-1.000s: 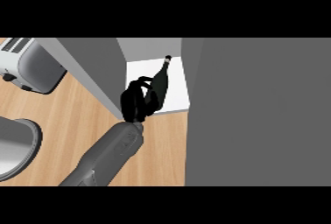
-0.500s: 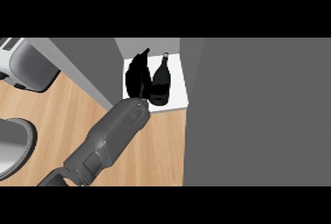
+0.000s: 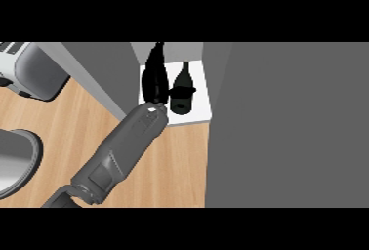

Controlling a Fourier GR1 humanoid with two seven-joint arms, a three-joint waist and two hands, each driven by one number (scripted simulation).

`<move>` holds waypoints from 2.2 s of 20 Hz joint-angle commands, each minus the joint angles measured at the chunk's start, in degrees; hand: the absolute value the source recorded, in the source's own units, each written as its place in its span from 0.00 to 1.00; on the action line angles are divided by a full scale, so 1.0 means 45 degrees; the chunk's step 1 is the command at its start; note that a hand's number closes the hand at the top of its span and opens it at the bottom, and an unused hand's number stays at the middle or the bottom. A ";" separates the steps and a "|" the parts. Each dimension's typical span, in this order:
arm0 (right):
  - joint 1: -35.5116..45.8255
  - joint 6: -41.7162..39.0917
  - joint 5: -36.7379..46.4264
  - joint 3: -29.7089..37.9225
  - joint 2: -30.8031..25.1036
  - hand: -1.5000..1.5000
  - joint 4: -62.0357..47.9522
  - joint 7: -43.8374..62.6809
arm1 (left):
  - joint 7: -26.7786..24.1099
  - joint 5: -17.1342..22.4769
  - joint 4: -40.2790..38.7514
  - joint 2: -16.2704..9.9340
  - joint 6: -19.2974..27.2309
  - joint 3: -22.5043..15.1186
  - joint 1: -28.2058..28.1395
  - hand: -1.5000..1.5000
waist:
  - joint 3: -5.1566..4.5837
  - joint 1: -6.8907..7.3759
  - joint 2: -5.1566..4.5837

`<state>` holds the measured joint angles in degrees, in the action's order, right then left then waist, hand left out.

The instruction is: Pick up the wine, place it into the cabinet and close the cabinet

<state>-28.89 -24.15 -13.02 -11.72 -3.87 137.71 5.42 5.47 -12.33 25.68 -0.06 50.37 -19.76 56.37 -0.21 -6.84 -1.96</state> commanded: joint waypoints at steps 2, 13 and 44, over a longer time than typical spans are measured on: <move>-0.0098 0.0103 -0.0560 0.0027 -0.0125 0.00 0.0882 0.0435 | -0.1939 0.1388 0.0392 0.0012 0.0069 0.0632 -0.0090 0.00 | 0.0003 0.0182 0.0055; -0.0574 0.0384 -0.0841 0.0196 -0.0180 0.00 0.1110 0.0388 | -0.4694 0.4969 0.2300 0.0013 -0.0235 0.1116 -0.0883 0.00 | 0.0028 0.0766 0.0324; 0.0155 0.2455 0.0874 -0.0888 -0.0329 0.00 0.2421 0.2128 | -0.3798 0.5948 1.4648 -0.2407 -0.2753 -0.2966 -0.9113 0.00 | 0.0045 0.1602 0.0544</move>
<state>-25.61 -14.17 -10.32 -13.91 -4.82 139.51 11.16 -14.30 15.86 81.52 -7.20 38.52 -30.33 21.41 -0.01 0.24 0.42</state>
